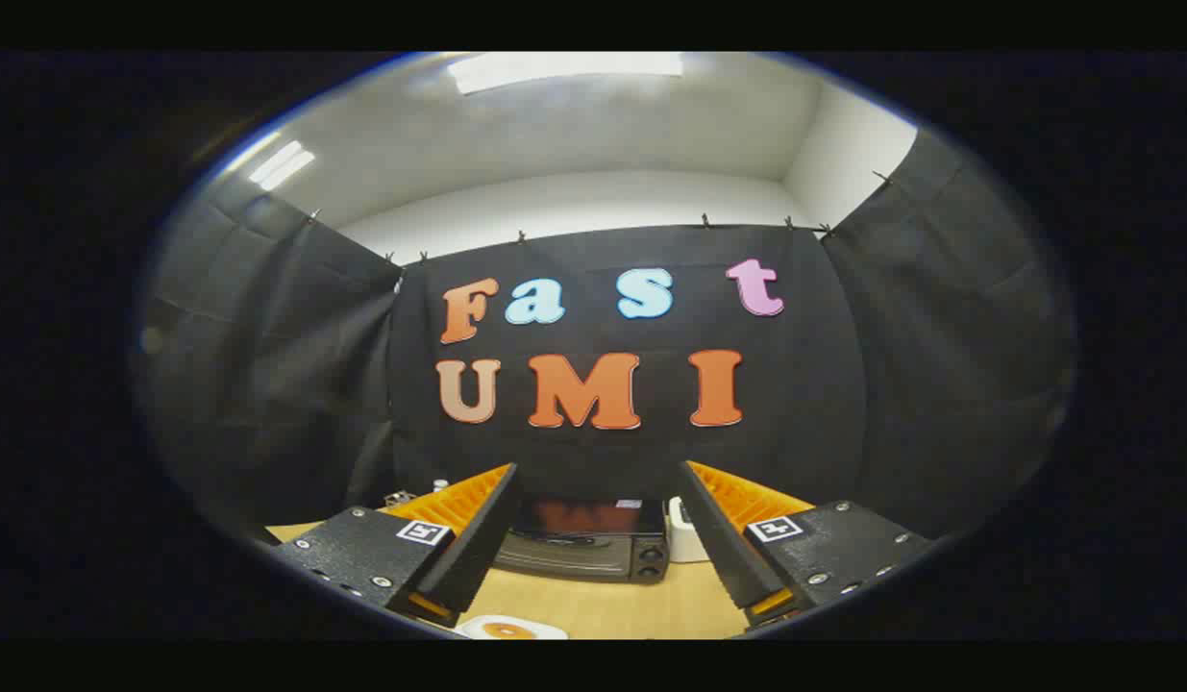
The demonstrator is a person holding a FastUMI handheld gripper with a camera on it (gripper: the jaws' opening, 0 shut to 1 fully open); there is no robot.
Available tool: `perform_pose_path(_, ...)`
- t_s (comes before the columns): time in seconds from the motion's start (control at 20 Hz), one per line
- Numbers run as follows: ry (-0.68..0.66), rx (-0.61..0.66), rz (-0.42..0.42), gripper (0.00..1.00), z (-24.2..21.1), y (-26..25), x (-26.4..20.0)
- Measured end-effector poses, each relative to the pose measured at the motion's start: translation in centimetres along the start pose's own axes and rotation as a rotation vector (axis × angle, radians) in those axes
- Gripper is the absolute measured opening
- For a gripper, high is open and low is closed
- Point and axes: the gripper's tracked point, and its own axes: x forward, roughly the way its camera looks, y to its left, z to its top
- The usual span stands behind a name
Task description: Open the toaster oven, put the food inside, and close the toaster oven door.
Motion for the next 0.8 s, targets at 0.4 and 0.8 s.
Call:
perform_pose_path(0.4,-0.042,-0.041,-0.006,0.96,1.2,0.0,-1.2)
perform_pose_path(0.8,-0.015,-0.022,-0.001,0.96,0.0,-0.4,-0.9)
